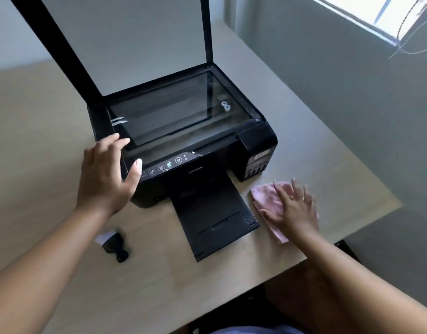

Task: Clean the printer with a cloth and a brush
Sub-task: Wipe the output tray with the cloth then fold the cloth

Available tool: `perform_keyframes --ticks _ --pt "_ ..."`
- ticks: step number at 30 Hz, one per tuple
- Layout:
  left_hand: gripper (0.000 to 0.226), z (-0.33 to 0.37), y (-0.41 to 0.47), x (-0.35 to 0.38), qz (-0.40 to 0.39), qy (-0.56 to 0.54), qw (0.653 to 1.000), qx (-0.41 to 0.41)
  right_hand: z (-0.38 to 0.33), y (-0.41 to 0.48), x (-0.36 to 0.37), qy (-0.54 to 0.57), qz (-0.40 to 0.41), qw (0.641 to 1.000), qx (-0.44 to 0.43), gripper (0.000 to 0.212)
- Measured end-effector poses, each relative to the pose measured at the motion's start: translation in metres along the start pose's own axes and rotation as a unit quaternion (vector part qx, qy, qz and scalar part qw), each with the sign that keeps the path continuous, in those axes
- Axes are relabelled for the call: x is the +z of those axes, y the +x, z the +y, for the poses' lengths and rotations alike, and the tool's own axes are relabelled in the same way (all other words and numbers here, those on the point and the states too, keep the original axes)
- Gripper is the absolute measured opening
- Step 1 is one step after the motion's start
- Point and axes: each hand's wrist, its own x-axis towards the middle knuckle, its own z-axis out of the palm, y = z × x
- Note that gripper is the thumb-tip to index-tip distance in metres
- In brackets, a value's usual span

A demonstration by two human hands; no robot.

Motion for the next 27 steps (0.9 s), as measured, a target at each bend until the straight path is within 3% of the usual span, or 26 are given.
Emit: perform_keyframes --ticks 2,4,8,13,17,19,21,25,27 --pt "0.06 0.003 0.015 0.004 -0.052 -0.011 0.998 -0.015 0.004 0.01 0.008 -0.025 -0.03 0.999 -0.027 0.083" --pt "0.066 0.003 0.026 0.01 -0.074 -0.011 0.997 -0.026 0.004 0.016 0.014 -0.027 -0.037 0.998 -0.039 0.07" --pt "0.071 -0.002 0.033 0.023 -0.072 0.044 0.995 -0.044 0.001 0.011 0.018 0.105 -0.021 0.991 -0.085 0.049" --pt "0.065 -0.003 0.031 0.028 -0.077 0.073 0.993 -0.049 -0.061 0.009 -0.011 0.182 0.075 0.971 -0.137 0.023" --pt "0.065 -0.003 0.03 0.029 -0.07 0.073 0.993 -0.053 -0.13 0.026 -0.01 0.152 0.018 0.978 -0.142 0.034" --pt "0.064 -0.005 0.03 0.029 -0.068 0.072 0.994 -0.055 -0.156 0.026 -0.001 0.053 0.006 0.989 -0.138 0.039" --pt "0.063 -0.006 0.03 0.031 -0.069 0.071 0.993 -0.057 -0.18 0.012 0.008 0.018 0.022 0.978 -0.208 0.033" --pt "0.061 -0.007 0.03 0.031 -0.067 0.064 0.994 -0.058 -0.177 -0.023 0.015 0.055 0.018 0.914 -0.401 0.026" --pt "0.059 -0.008 0.03 0.032 -0.065 0.06 0.994 -0.057 -0.15 -0.02 0.008 0.037 0.02 0.929 -0.367 0.033"
